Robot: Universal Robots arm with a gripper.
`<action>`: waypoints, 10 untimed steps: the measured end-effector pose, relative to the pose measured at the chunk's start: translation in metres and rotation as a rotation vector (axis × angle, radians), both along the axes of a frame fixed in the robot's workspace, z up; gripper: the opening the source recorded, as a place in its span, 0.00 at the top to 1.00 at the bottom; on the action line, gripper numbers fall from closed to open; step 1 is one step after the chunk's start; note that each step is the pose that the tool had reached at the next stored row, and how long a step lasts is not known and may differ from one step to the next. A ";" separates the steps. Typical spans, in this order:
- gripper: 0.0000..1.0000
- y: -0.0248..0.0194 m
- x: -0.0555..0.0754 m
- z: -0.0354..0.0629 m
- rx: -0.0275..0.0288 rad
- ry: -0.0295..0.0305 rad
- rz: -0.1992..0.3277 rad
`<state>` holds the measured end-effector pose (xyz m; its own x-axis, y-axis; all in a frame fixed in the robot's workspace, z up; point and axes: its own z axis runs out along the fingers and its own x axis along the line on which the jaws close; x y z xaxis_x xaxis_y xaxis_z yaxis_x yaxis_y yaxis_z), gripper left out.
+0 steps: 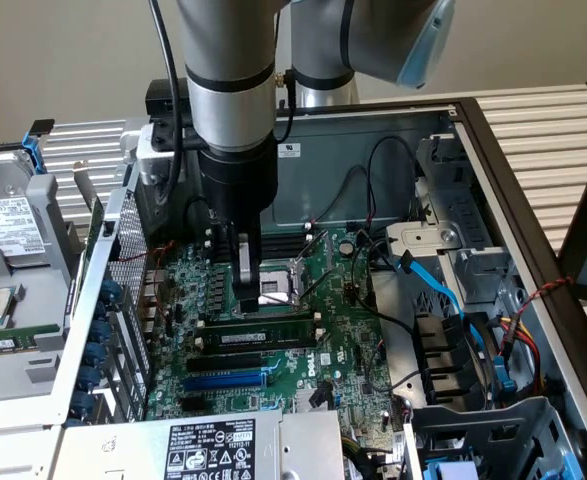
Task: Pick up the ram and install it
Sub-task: 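Insert the ram into the slot, then press down the ram until it locks into place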
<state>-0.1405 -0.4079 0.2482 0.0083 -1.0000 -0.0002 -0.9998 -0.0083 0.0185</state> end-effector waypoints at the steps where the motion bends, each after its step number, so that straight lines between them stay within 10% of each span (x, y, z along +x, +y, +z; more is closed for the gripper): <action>1: 0.78 0.0002 0.002 0.0000 -0.0002 0.0001 -0.001; 10: 0.89 0.0003 0.010 -0.0019 -0.0119 -0.0007 -0.021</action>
<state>-0.1302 -0.4076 0.2463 -0.0130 -0.9998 0.0117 -0.9998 0.0132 0.0178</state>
